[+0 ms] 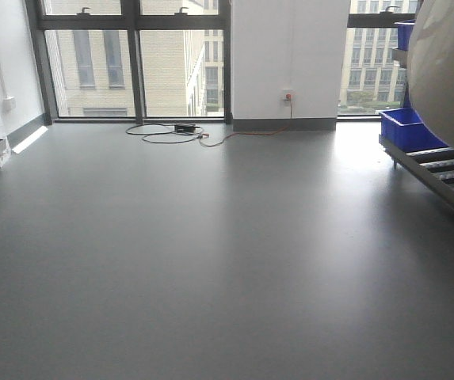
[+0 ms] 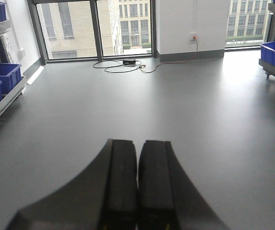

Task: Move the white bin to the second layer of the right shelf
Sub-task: 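Drive along the windows and turn toward the blue-crate roller shelving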

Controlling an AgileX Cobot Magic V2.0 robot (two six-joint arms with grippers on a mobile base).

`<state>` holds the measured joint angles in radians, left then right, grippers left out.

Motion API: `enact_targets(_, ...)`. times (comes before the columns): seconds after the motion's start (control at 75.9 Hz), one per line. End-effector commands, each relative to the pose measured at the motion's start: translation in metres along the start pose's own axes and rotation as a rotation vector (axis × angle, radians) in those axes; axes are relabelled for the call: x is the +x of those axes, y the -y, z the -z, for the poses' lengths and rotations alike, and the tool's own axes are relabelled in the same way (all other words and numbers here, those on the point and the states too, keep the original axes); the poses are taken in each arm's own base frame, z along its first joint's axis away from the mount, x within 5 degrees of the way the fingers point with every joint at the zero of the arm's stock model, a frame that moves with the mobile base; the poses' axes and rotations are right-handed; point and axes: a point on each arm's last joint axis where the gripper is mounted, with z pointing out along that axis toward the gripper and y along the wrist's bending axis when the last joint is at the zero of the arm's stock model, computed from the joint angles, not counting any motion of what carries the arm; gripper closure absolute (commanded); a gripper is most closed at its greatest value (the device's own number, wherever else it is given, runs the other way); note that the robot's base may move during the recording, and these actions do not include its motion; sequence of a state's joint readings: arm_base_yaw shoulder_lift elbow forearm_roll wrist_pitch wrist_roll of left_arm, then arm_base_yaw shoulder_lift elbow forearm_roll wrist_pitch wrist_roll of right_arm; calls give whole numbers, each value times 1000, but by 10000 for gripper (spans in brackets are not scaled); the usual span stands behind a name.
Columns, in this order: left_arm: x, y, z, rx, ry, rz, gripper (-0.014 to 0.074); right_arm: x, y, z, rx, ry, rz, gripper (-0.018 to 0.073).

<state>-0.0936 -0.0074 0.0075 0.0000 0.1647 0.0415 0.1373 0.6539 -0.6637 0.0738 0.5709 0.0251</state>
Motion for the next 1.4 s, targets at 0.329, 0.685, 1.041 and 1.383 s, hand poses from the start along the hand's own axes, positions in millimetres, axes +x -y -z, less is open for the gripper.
enact_targets(0.329, 4, 0, -1, 2, 65, 3, 512, -18, -1, 6, -3, 129, -4, 503)
enact_targets(0.685, 4, 0, -1, 2, 65, 3, 512, -18, -1, 6, -3, 129, -4, 503)
enact_targets(1.041, 4, 0, -1, 2, 65, 3, 512, -18, -1, 6, -3, 129, -4, 503)
enact_targets(1.383, 4, 0, -1, 2, 65, 3, 512, -18, -1, 6, -3, 129, -4, 503)
